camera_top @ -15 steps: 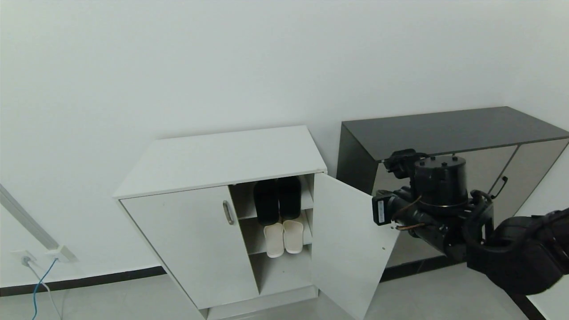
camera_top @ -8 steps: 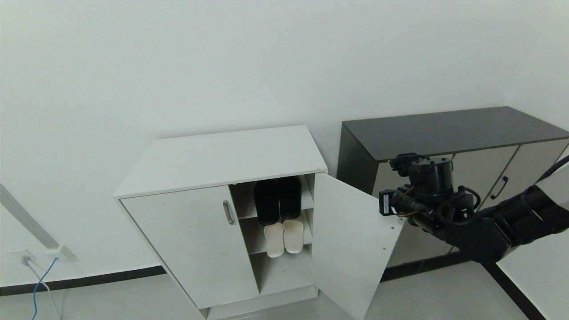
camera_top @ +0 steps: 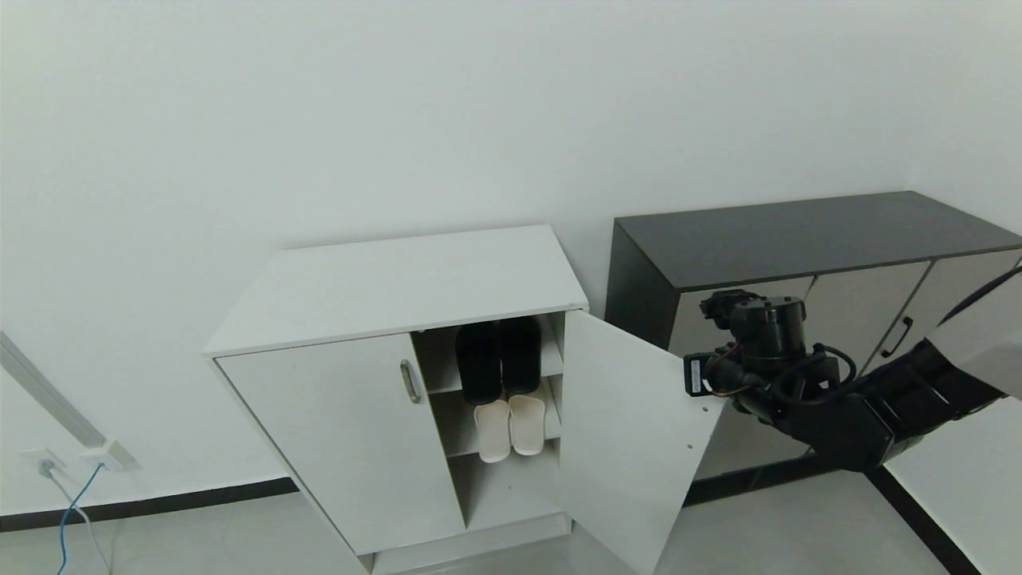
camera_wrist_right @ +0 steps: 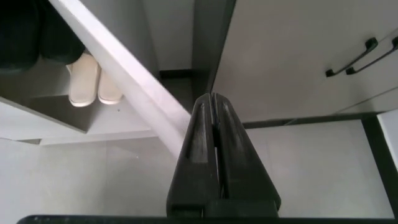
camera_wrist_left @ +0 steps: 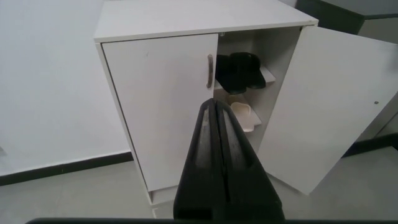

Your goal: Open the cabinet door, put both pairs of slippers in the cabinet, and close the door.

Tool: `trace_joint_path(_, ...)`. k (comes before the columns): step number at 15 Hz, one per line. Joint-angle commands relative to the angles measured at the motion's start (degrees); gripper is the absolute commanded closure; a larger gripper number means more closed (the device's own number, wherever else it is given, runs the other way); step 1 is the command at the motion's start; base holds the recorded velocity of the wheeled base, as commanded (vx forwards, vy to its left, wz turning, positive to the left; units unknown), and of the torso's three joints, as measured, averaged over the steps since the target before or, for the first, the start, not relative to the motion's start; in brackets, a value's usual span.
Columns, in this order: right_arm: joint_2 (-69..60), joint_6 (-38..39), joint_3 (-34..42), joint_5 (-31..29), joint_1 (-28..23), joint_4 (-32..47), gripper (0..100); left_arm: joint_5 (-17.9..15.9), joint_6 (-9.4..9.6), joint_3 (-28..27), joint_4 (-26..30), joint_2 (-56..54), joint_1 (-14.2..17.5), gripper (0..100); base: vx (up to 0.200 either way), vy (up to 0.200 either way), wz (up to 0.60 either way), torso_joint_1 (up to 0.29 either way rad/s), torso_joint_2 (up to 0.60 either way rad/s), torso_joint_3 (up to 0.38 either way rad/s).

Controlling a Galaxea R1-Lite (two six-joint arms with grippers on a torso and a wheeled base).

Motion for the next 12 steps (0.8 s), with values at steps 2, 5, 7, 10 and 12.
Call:
trace_joint_path(2, 0.06, -0.01, 0.17, -0.12, 0.41, 0.02, 100, 0.0, -0.02, 0.0, -0.02, -0.01, 0.01, 100, 0.0, 0.0, 0.0, 0.0, 0.0, 0.0)
trace_joint_path(5, -1.08, -0.01, 1.4, -0.12, 2.34, 0.02, 100, 0.0, 0.07, -0.09, -0.02, -0.01, 0.01, 100, 0.0, 0.0, 0.0, 0.0, 0.0, 0.0)
trace_joint_path(7, -3.1, -0.1, 3.69, -0.2, 5.77, 0.02, 100, 0.0, -0.02, 0.0, -0.02, -0.01, 0.01, 100, 0.0, 0.0, 0.0, 0.0, 0.0, 0.0)
trace_joint_path(10, -6.88, -0.01, 7.2, -0.29, 12.27, 0.1, 100, 0.0, -0.02, 0.0, -0.02, -0.01, 0.01, 100, 0.0, 0.0, 0.0, 0.0, 0.0, 0.0)
trace_joint_path(12, -8.29, -0.01, 8.52, -0.2, 15.0, 0.02, 100, 0.0, -0.02, 0.0, -0.02, -0.01, 0.01, 100, 0.0, 0.0, 0.0, 0.0, 0.0, 0.0)
